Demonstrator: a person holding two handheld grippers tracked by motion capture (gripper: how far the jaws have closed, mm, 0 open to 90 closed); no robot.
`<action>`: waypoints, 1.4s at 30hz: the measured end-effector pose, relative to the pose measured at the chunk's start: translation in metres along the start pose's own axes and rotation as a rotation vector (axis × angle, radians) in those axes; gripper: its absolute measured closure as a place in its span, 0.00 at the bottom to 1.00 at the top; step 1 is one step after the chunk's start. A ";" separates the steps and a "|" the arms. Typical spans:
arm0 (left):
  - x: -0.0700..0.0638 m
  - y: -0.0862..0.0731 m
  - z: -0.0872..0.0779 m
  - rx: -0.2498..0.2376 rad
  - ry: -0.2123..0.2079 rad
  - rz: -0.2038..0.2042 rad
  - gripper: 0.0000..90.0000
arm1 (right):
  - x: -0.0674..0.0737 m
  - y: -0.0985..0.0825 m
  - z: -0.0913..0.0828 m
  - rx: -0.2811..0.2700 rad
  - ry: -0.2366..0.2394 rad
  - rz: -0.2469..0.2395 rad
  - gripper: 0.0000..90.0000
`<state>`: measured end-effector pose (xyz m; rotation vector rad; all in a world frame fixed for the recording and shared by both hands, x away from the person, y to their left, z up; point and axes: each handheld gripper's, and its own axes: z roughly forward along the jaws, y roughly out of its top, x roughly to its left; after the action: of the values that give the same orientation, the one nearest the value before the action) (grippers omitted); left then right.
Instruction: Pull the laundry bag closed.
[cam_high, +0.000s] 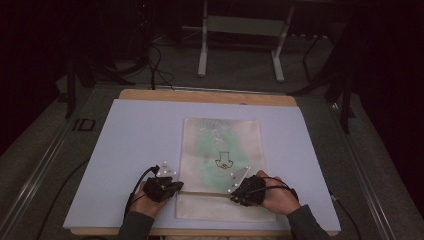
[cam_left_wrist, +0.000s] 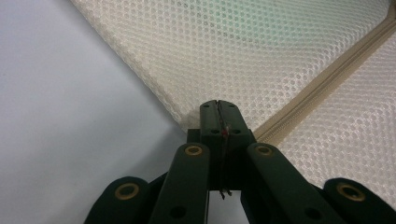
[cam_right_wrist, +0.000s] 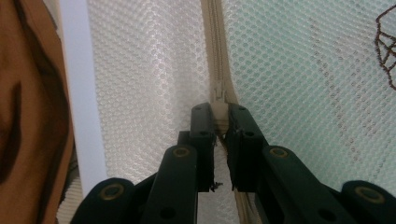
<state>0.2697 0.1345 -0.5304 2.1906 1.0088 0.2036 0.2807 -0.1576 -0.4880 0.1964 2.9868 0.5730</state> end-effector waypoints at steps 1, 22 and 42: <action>0.000 0.000 0.000 0.001 0.001 0.001 1.00 | 0.000 -0.001 0.000 -0.002 0.002 -0.003 0.91; 0.000 0.000 0.000 -0.002 -0.001 -0.002 1.00 | -0.002 -0.009 -0.004 -0.007 -0.003 0.016 0.91; 0.000 0.000 0.000 -0.002 0.001 -0.002 1.00 | -0.004 -0.023 -0.010 -0.022 -0.005 0.039 0.91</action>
<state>0.2695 0.1344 -0.5305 2.1878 1.0113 0.2048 0.2808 -0.1830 -0.4872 0.2551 2.9764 0.6076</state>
